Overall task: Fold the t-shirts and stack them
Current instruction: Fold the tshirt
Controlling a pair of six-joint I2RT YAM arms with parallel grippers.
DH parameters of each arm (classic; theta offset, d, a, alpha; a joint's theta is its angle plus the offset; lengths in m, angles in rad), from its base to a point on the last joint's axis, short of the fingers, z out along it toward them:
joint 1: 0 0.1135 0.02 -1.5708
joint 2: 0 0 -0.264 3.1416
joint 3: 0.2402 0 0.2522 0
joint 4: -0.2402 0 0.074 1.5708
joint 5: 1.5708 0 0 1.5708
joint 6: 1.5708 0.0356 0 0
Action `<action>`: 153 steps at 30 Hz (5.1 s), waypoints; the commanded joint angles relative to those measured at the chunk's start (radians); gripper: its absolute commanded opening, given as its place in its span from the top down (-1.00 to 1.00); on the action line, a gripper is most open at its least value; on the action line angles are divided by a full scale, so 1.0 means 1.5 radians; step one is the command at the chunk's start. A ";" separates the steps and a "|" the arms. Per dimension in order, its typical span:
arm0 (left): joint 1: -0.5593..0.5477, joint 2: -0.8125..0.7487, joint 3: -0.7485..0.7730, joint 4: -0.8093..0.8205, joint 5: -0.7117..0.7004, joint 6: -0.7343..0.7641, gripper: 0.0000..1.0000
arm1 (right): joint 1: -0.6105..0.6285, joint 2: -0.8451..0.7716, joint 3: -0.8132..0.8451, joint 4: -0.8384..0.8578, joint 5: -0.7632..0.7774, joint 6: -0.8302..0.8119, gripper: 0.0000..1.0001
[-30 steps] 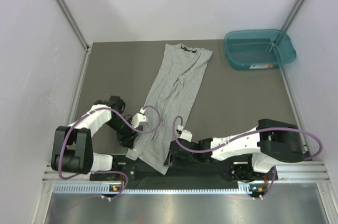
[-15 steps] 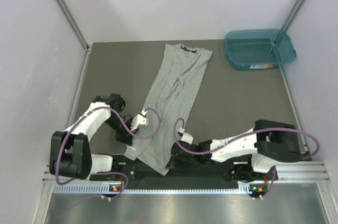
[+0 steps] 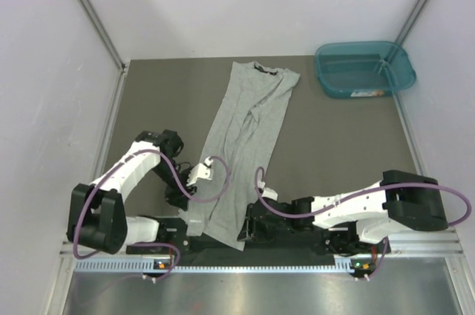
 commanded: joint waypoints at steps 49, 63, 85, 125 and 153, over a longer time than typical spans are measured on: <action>-0.031 -0.238 -0.267 0.285 -0.079 0.443 1.00 | 0.053 0.039 -0.023 0.062 0.093 0.129 1.00; -0.031 -0.041 0.104 0.180 -0.021 0.059 1.00 | -0.170 -0.094 0.054 -0.026 0.063 -0.065 1.00; -0.032 0.435 0.555 0.361 -0.142 -0.333 1.00 | -0.590 0.142 0.293 -0.080 -0.079 -0.433 1.00; 0.046 0.303 0.325 0.366 -0.061 -0.579 0.17 | -0.574 0.425 0.628 -0.158 -0.094 -0.528 0.34; 0.053 0.250 0.187 0.389 -0.105 -0.496 -0.07 | -0.463 0.087 0.259 -0.193 0.006 -0.379 -0.10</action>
